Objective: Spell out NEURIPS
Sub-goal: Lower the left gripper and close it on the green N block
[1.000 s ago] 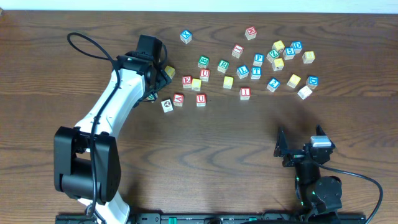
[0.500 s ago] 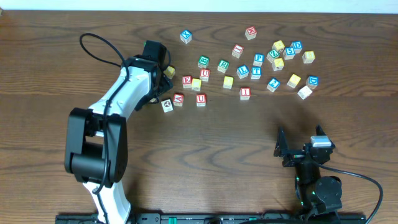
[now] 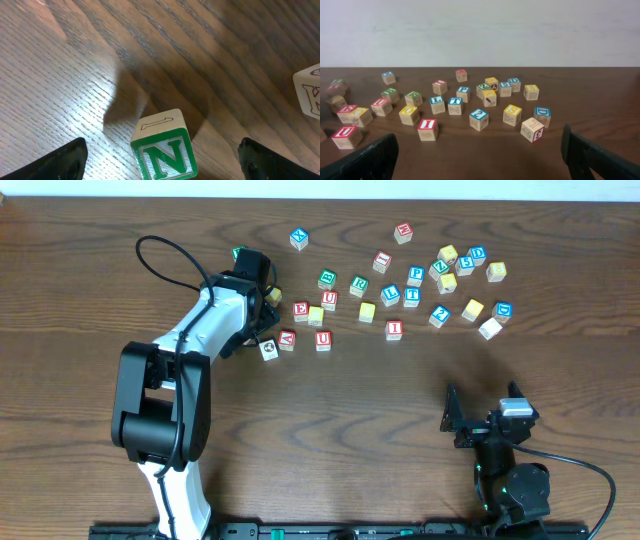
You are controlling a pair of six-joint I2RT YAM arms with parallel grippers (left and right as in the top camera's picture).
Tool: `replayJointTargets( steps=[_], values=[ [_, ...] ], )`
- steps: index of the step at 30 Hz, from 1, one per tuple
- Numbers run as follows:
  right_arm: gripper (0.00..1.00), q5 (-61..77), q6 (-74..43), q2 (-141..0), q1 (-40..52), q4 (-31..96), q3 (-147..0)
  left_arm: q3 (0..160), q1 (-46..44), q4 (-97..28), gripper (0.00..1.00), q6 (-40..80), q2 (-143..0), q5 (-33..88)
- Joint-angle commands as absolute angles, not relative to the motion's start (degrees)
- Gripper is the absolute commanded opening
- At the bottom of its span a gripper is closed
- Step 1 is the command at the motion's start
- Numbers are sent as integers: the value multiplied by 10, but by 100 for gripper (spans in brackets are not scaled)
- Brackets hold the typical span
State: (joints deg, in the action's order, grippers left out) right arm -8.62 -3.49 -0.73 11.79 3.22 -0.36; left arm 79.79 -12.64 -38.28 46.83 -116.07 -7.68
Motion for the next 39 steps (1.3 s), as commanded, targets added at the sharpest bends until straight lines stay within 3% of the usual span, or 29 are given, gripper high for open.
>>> replayJointTargets(
  steps=[1, 39],
  values=[
    [99, -90, -42, -5, 114, 35, -3, 811, -126, -382, 86, 477, -1168, -86],
    [99, -90, -42, -5, 114, 35, -3, 800, -126, -397, 86, 500, -1168, -86]
  ],
)
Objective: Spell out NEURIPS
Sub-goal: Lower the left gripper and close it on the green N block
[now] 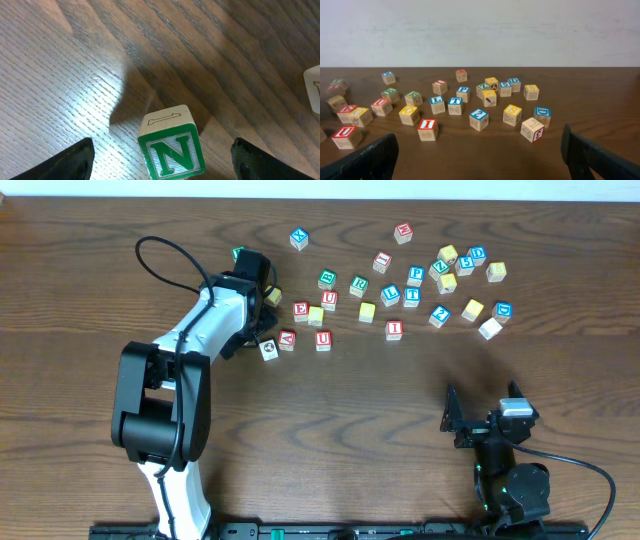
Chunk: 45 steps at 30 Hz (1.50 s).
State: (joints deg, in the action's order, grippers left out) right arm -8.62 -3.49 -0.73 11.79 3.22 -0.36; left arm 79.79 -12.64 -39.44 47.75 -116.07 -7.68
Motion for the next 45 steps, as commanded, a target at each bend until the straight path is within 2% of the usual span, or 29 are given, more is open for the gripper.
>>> replayJointTargets(
  steps=[1, 20, 41, 43, 45],
  values=[
    [99, -90, -42, -5, 114, 35, -3, 800, -126, -397, 86, 503, -1168, -86],
    [99, -90, -42, -5, 114, 34, -3, 800, -126, -380, 86, 568, -1170, -91],
    [99, -90, -42, -6, 114, 35, -3, 801, -126, -371, 86, 569, -1199, -93],
    [99, -90, -42, -5, 114, 35, -3, 801, -126, -371, 68, 569, -1199, -93],
    [99, -90, -42, -6, 114, 35, -3, 801, -126, -370, 56, 569, -1199, -93]
  ],
)
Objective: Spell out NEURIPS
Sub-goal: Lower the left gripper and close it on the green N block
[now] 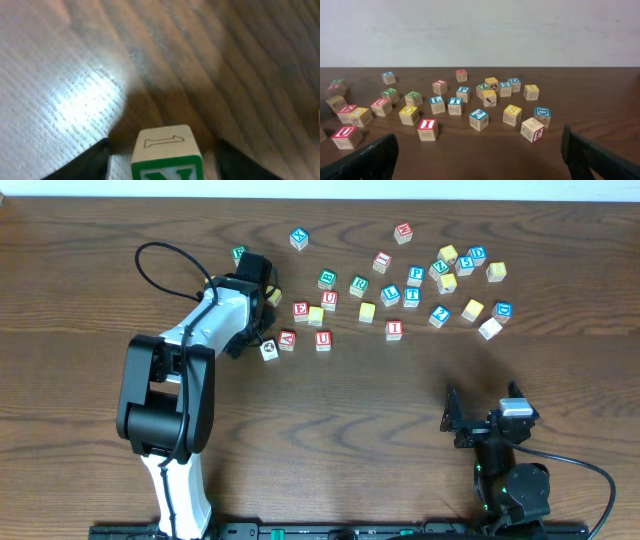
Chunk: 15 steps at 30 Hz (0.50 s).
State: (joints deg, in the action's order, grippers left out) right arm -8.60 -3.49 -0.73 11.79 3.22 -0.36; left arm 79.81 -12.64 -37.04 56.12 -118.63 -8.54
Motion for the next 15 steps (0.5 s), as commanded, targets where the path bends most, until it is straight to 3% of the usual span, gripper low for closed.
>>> replayJointTargets(
  steps=[1, 3, 7, 10, 15],
  values=[
    [99, -90, -42, -5, 114, 35, -3, 801, -126, -370, 50, 569, -1199, -93],
    [99, -91, -42, -5, 114, 35, -3, 801, -126, -370, 43, 569, -1199, -93],
    [99, -90, -42, -5, 114, 34, -3, 801, -126, -370, 40, 564, -1199, -93],
    [99, -90, -42, -6, 114, 35, -3, 801, -126, -372, 29, 564, -1199, -93],
    [99, -90, -42, -6, 114, 35, -3, 802, -126, -371, 24, 551, -1191, -93]
  ],
)
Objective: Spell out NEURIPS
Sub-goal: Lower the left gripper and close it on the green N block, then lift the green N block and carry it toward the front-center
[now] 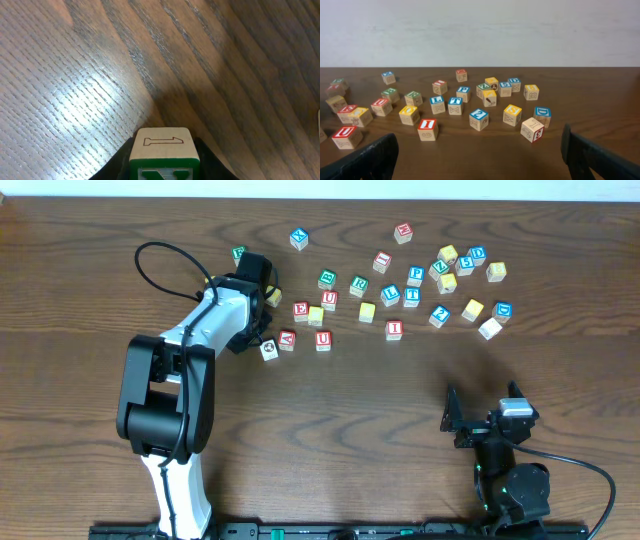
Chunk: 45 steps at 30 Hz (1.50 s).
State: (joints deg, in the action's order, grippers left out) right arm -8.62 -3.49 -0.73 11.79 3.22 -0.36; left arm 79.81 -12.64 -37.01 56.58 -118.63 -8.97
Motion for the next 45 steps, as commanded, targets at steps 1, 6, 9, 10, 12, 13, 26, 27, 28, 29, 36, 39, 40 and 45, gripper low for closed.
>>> replayJointTargets(
  steps=[1, 6, 9, 10, 12, 13, 26, 27, 28, 29, 36, 39, 40, 45],
  values=[
    [99, -90, -42, -6, 114, 35, -3, 802, -126, -371, 22, 544, -1186, -93],
    [99, -90, -42, -6, 114, 34, -3, 804, -126, -371, 19, 490, -1139, -93],
    [99, -90, -42, -6, 114, 35, -3, 804, -126, -371, 19, 439, -1092, -93],
    [99, -90, -42, -6, 114, 35, -3, 804, -126, -372, 19, 414, -1072, -93],
    [99, -90, -42, -6, 114, 34, -3, 804, -126, -372, 19, 367, -1035, -88],
    [99, -90, -42, -6, 114, 35, -3, 804, -126, -372, 19, 332, -1011, -76],
    [99, -90, -42, -6, 114, 35, -3, 804, -127, -605, 19, 189, -797, -19],
    [99, -90, -42, -6, 114, 35, -3, 804, -127, -627, 19, 189, -792, -19],
    [99, -90, -42, -6, 114, 35, -3, 804, -127, -649, 19, 189, -787, -19],
    [99, -90, -42, -6, 114, 35, -3, 804, -127, -668, 19, 189, -786, -19],
    [99, -90, -42, -6, 114, 35, -3, 765, -128, -687, 19, 189, -790, 27],
    [99, -90, -42, -6, 114, 35, -3, 743, -134, -661, 19, 189, -790, 42],
    [99, -90, -42, -6, 114, 35, -3, 736, -138, -651, 19, 189, -790, 46],
    [99, -90, -42, -6, 114, 35, -3, 693, -170, -592, 19, 189, -794, 64]
  ],
)
